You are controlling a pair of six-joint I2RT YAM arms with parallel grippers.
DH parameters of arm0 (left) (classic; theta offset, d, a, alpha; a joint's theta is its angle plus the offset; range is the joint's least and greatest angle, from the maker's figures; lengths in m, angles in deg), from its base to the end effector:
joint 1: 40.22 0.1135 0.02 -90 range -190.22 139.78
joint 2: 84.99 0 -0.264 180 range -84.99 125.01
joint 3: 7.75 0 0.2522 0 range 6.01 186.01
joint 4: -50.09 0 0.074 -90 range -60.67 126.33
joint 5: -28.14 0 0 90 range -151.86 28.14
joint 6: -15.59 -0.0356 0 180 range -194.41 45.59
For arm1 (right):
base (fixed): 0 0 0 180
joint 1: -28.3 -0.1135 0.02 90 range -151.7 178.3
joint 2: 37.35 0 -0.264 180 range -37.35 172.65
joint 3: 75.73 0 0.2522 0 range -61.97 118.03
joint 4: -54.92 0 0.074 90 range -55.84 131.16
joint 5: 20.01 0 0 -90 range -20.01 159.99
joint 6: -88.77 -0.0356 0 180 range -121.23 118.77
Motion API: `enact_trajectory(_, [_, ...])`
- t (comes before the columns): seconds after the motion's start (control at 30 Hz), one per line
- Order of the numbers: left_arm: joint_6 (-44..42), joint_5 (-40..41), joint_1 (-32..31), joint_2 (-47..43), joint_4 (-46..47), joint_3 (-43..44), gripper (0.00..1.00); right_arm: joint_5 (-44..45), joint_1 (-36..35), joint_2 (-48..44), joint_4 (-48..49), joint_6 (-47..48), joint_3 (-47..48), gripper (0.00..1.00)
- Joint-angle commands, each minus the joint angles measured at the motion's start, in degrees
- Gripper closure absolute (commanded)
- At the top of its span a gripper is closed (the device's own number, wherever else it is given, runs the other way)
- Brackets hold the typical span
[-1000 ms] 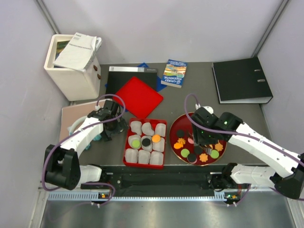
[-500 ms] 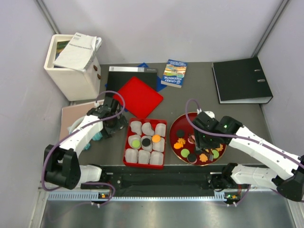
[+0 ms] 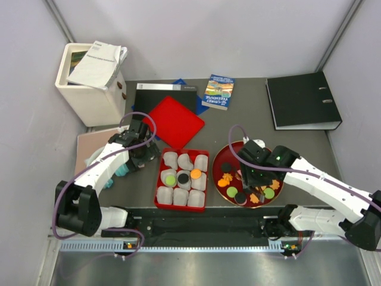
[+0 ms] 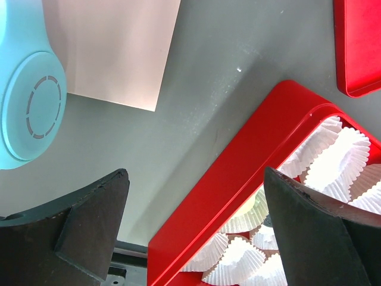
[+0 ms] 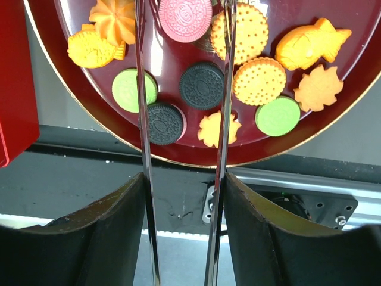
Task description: Pack the cookies
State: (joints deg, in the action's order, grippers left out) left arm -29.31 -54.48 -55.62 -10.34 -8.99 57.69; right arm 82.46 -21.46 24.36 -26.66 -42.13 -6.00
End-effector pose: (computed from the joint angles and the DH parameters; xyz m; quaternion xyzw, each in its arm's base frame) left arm 0.2321 -0.0592 0.2262 -0.2629 0.9442 -0.0401 0.1942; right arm 0.1192 0.1289 0.2768 -0.0605 0.9821 0.0255 0.1764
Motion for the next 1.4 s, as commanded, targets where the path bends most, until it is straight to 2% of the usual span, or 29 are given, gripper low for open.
enact_trajectory(0.0, [0.2, 1.1, 0.4, 0.0, -1.0, 1.3, 0.01, -0.6, 0.0, 1.2, 2.7, 1.4, 1.1, 0.47])
enact_trajectory(0.33, [0.1, 0.6, 0.4, -0.2, -0.4, 0.4, 0.01, -2.5, 0.0, 1.7, 4.3, 0.6, -2.9, 0.5])
enact_trajectory(0.6, [0.0, 0.4, 0.4, -0.2, 0.0, 0.1, 0.01, -1.6, 0.0, 0.8, 2.9, -0.1, -3.2, 0.57])
enact_trajectory(0.73, [0.0, 0.1, 0.3, -0.2, 0.2, 0.1, 0.01, -1.0, 0.0, 0.7, 3.4, -0.1, 0.3, 0.48])
enact_trajectory(0.83, [0.1, 0.2, 0.4, -0.5, 0.3, -0.1, 0.01, 0.5, -0.1, 2.3, 3.6, 0.5, 3.5, 0.46])
enact_trajectory(1.03, [0.1, 0.6, 0.4, -1.3, 0.2, -0.4, 0.01, 1.0, 0.0, 6.9, 5.8, 1.8, 7.6, 0.44])
enact_trajectory(1.37, [-0.2, 1.1, 0.6, -1.4, -0.1, -0.4, 0.01, 3.3, 0.0, 8.3, 5.9, 1.8, 11.1, 0.44])
